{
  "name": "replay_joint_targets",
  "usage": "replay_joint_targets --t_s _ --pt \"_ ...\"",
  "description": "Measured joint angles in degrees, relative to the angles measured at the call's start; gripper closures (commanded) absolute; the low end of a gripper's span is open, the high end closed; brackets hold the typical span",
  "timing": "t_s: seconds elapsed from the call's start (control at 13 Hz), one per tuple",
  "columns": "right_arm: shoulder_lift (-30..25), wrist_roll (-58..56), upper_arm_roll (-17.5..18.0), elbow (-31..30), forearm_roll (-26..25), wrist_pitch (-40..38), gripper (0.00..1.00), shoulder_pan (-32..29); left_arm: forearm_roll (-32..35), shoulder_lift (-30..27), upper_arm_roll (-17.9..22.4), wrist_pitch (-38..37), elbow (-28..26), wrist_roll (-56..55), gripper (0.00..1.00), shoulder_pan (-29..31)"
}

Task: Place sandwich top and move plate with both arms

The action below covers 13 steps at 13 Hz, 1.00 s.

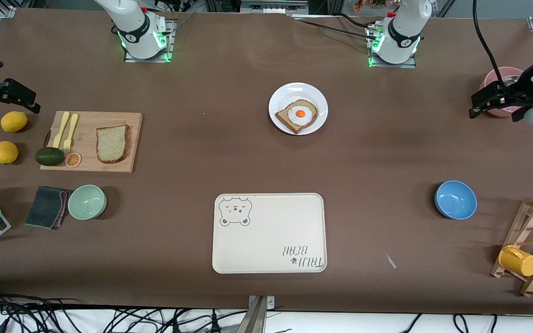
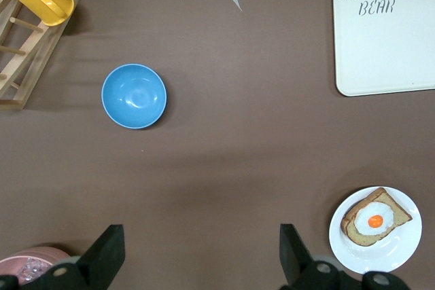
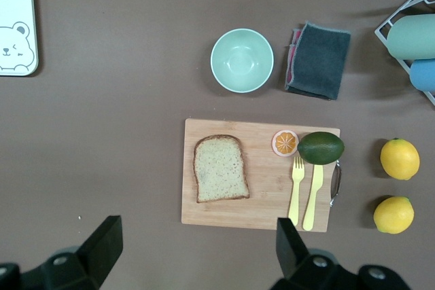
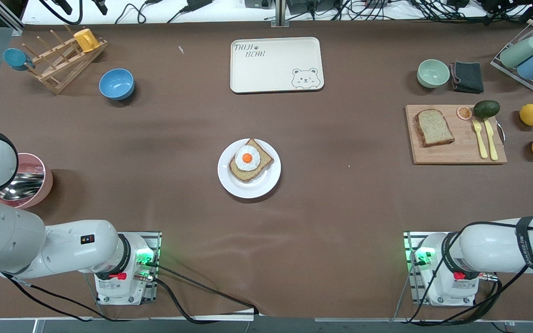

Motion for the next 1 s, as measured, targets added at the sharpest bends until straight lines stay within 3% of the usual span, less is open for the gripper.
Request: replay_joint_targets --t_s 0.69,1.0 --pt "0.0 0.0 0.0 0.0 0.0 -0.26 0.0 0.0 0.0 0.0 0.0 0.0 -0.01 0.0 0.0 0.0" --pt "1.08 0.1 0.25 -0.21 0.01 -4.51 0.0 0.29 0.0 0.0 0.0 0.0 -0.04 0.0 0.0 0.0"
